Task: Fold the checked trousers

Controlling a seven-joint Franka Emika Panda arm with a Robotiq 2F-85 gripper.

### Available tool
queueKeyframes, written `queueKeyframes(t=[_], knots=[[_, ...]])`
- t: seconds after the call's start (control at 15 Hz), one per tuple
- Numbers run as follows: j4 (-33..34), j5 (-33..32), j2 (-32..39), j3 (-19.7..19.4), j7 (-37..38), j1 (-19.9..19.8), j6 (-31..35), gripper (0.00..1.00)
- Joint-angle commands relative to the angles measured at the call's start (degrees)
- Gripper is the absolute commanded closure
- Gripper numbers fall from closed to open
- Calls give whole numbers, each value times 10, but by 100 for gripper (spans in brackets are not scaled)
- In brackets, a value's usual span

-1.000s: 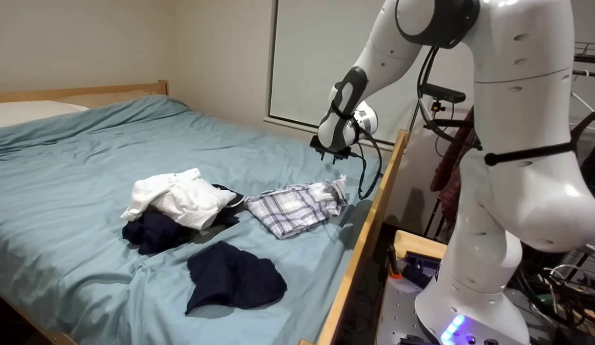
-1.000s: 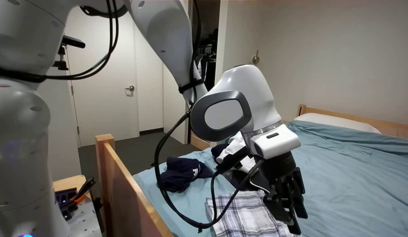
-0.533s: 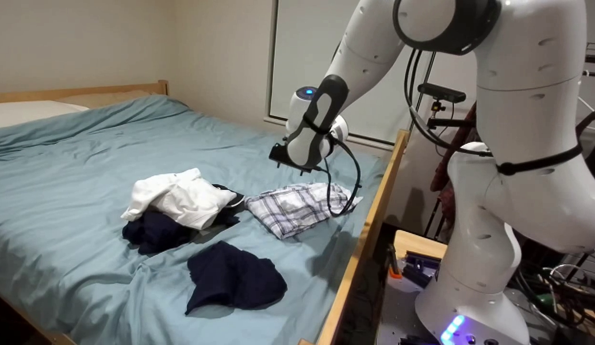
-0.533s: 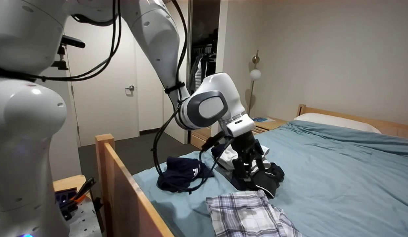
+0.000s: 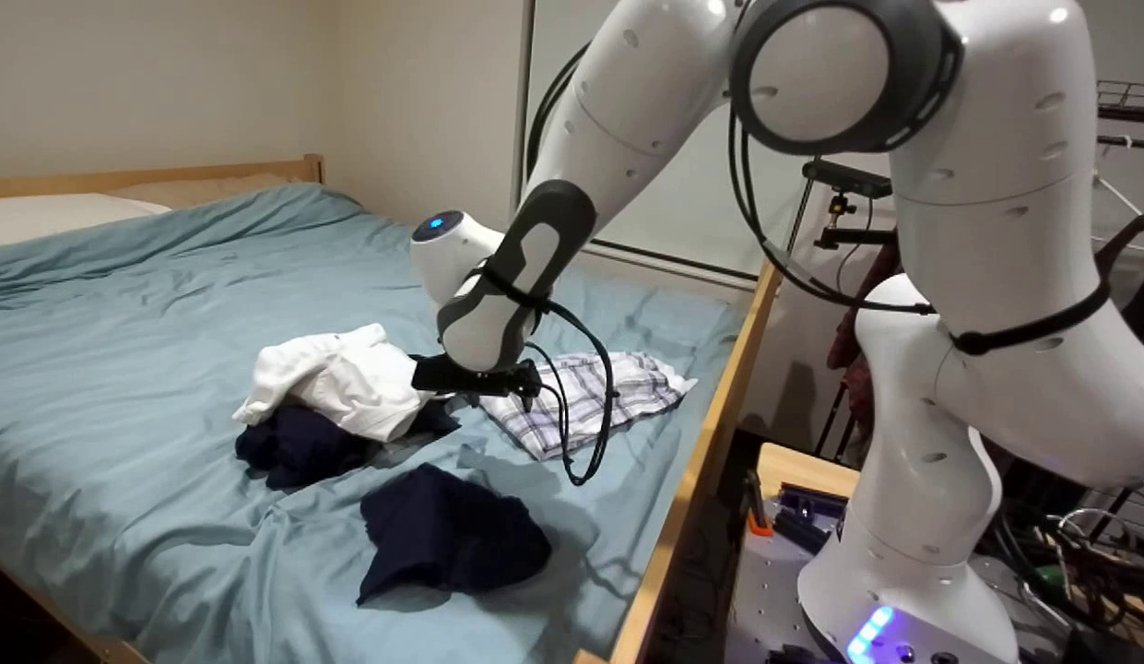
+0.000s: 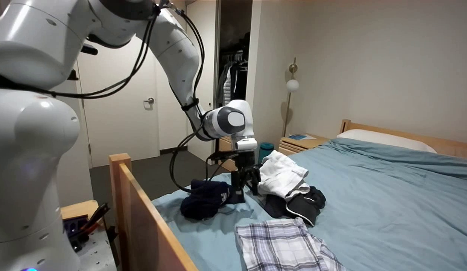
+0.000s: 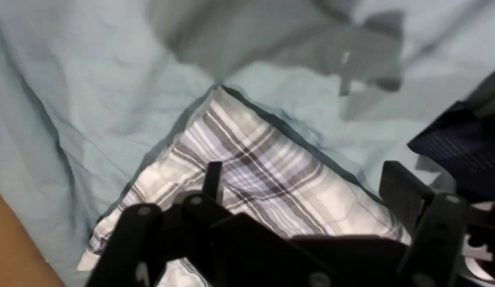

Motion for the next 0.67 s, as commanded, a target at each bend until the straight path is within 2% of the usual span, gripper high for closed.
queueKeyframes(t=[0.0,0.2,0.33,0.47,0.53,0.6], knots=[[80,-74,53,77,35,-70,-119,0],[137,-150,80,141,10,-135,-213,0],[166,-194,93,184,-33,-177,-230,0],[189,-241,104,209,-58,-195,-235,0],[161,-231,86,214,-10,-202,-216,0],[171,-242,92,221,-19,-208,-219,0]])
